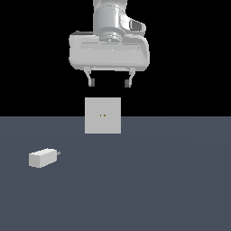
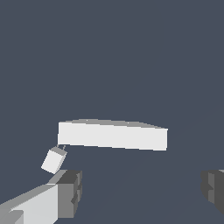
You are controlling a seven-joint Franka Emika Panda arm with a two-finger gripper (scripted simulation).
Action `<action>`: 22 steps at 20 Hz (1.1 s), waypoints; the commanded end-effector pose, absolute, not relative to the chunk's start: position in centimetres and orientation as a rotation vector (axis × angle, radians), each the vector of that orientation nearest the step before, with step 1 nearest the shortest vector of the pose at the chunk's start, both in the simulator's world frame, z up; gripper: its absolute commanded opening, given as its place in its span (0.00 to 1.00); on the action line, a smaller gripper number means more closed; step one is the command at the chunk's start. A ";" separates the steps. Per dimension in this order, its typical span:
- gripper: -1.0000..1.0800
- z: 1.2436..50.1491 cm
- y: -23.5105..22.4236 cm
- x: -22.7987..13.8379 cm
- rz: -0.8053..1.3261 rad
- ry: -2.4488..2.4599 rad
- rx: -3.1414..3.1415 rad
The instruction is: Plug the charger into the wall socket.
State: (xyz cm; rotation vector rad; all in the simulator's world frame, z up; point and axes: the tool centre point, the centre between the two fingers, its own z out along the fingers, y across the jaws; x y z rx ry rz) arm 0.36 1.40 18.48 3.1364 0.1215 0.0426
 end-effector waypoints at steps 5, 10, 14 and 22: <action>0.96 18.4 1.5 0.2 0.049 0.115 3.136; 0.96 18.0 2.0 -0.3 0.076 0.087 3.134; 0.96 17.4 2.8 -0.9 0.113 0.049 3.130; 0.96 15.5 5.0 -2.6 0.220 -0.062 3.115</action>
